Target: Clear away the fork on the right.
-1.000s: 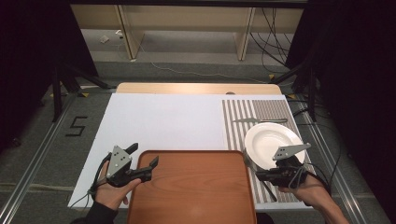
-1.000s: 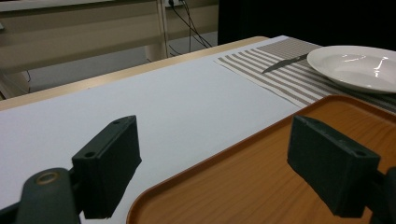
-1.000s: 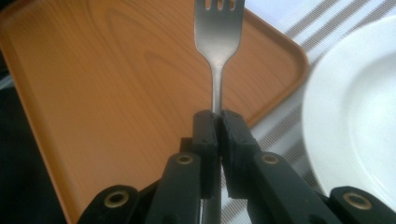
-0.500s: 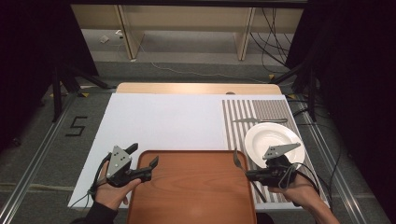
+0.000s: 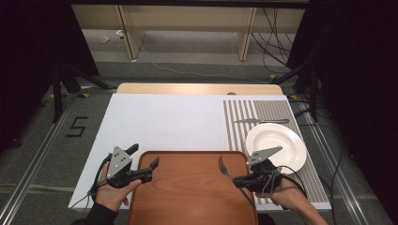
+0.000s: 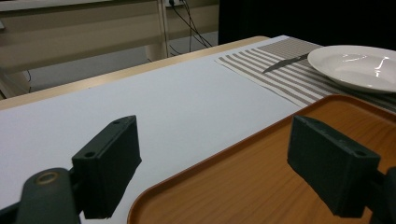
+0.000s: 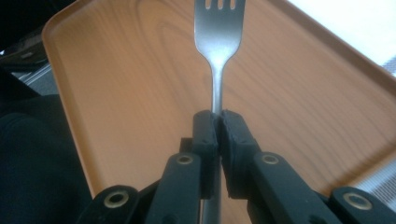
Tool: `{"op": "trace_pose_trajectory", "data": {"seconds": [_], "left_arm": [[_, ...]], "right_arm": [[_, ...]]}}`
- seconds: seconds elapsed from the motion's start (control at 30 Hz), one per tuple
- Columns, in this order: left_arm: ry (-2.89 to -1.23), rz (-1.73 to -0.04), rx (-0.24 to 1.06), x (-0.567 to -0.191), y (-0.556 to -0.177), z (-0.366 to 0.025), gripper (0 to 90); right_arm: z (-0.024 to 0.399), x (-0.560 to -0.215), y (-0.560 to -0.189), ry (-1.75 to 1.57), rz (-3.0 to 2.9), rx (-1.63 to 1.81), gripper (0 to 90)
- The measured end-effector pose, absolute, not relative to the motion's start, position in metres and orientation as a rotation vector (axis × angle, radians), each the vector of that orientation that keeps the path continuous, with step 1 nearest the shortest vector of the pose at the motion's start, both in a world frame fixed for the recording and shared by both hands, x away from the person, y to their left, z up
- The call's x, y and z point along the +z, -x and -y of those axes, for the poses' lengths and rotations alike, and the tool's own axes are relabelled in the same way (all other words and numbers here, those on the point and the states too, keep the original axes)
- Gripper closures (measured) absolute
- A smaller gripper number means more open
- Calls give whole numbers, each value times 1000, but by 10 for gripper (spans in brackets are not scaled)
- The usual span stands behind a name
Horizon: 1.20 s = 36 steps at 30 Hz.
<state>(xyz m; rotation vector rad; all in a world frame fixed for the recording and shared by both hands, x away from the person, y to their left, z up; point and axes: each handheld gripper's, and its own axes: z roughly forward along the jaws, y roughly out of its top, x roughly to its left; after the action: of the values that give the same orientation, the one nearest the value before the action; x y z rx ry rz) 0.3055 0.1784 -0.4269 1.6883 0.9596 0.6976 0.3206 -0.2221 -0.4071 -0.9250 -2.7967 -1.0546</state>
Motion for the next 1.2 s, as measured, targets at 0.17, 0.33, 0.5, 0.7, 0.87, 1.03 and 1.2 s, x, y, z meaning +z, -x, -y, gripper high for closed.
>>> {"op": "trace_pose_trajectory", "data": {"seconds": [0.17, 0.33, 0.5, 0.7, 0.87, 1.03, 1.2], "left_arm": [[-1689, -960, 697, -427, -305, -179, 167], [-1692, -958, 697, -427, -305, -178, 167], [-1691, -958, 697, -427, -305, -178, 167], [-1689, -958, 698, -427, -305, -179, 167], [-1690, -957, 697, -427, -305, -179, 167], [-1692, -956, 697, -427, -305, -179, 167], [-1693, -955, 697, -427, -305, -179, 167]], "right_arm": [[210, -411, -321, 898, 2803, -1018, 853], [200, -418, -321, 873, 2822, -960, 852], [195, -424, -323, 879, 2829, -905, 852], [190, -430, -323, 856, 2840, -835, 852], [187, -435, -324, 834, 2844, -788, 852], [188, -443, -327, 861, 2834, -731, 851], [184, -450, -327, 857, 2828, -687, 850]]}}
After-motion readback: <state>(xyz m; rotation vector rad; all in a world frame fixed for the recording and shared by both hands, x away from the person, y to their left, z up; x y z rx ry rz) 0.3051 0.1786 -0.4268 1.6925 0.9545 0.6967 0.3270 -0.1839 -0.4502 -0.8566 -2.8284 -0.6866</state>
